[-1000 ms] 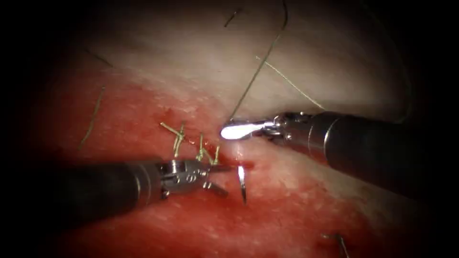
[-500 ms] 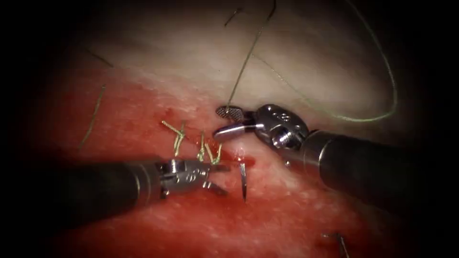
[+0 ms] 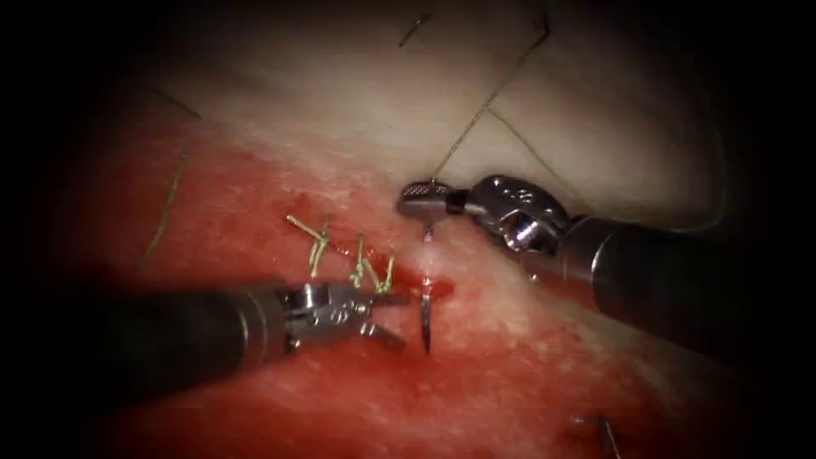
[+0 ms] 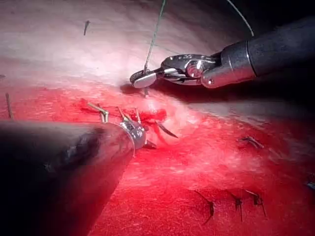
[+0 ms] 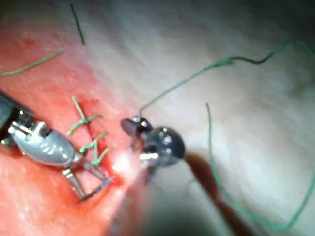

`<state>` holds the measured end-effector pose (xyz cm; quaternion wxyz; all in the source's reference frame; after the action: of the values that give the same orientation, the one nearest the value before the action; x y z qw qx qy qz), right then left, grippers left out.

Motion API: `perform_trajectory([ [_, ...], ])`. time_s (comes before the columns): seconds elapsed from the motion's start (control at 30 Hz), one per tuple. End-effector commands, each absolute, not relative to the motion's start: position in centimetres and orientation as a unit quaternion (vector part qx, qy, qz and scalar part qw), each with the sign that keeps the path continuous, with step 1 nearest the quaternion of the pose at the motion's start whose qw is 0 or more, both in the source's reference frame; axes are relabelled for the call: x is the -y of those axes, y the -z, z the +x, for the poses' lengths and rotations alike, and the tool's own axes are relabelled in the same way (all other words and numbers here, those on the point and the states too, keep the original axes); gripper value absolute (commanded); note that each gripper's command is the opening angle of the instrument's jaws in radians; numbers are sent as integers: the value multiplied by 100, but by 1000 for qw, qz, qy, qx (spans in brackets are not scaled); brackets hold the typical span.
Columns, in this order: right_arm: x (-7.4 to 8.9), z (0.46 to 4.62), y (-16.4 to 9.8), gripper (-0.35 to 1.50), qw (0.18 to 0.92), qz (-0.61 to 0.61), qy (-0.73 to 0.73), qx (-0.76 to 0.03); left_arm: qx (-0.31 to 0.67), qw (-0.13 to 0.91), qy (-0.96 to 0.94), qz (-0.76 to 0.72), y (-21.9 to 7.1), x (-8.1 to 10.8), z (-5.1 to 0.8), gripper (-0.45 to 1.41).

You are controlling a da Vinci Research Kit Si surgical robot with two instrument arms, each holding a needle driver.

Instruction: Wound Closure

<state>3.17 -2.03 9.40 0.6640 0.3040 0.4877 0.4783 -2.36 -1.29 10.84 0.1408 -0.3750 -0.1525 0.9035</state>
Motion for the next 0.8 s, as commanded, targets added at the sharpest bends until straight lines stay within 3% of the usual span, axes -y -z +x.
perform_trajectory([
  [0.03, 197, 326, -945, -35, 651, 323, -491, -480, 153, 140, -903, -375, -1090, 131, -242, 17],
  [0.33, 227, 336, -958, -35, 586, 481, -524, -388, 153, 141, -903, -375, -1090, 130, -242, 17],
  [0.67, 265, 348, -938, -35, 583, 473, -514, -415, 154, 141, -903, -376, -1089, 130, -242, 17],
  [0.7, 263, 347, -937, -13, 588, 464, -509, -424, 154, 141, -903, -376, -1088, 130, -242, 17],
  [0.73, 248, 341, -935, 44, 601, 436, -501, -444, 155, 141, -902, -376, -1087, 130, -243, 17],
  [0.8, 237, 334, -936, 66, 616, 406, -492, -462, 157, 141, -902, -377, -1085, 130, -243, 15],
])
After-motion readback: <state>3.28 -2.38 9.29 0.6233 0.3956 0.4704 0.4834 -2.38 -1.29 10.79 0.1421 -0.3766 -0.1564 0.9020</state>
